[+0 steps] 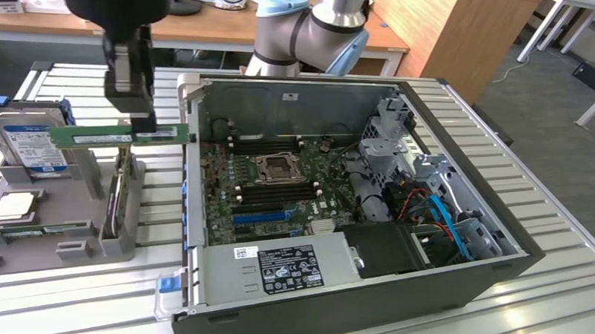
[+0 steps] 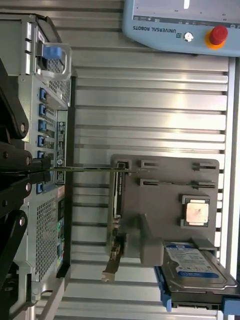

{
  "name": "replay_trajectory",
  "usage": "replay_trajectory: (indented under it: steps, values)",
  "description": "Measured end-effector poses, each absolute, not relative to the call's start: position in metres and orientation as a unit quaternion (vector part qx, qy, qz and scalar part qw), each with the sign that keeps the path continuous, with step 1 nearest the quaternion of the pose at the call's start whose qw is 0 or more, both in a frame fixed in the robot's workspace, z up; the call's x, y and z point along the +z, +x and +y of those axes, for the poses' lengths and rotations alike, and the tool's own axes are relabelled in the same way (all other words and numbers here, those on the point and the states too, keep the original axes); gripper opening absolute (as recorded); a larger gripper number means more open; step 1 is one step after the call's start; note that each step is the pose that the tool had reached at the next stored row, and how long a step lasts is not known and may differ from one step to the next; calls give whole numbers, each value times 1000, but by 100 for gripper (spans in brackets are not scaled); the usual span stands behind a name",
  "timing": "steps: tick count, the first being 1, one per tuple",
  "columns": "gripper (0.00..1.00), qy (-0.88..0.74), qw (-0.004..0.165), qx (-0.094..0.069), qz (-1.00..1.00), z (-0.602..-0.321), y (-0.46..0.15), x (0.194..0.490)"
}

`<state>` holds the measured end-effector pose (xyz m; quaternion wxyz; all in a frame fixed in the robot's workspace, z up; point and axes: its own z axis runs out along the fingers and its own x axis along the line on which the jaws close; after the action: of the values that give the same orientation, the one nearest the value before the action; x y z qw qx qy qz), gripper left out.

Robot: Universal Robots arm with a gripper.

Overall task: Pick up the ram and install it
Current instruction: 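Pick up the ram and move it above insertion slot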

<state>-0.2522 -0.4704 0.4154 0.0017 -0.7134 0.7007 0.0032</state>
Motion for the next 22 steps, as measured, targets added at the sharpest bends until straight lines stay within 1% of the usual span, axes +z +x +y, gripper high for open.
replay_trajectory:
  steps: [22]
  values:
    - [12, -719, 2, 4, 695, -470, -153, 415]
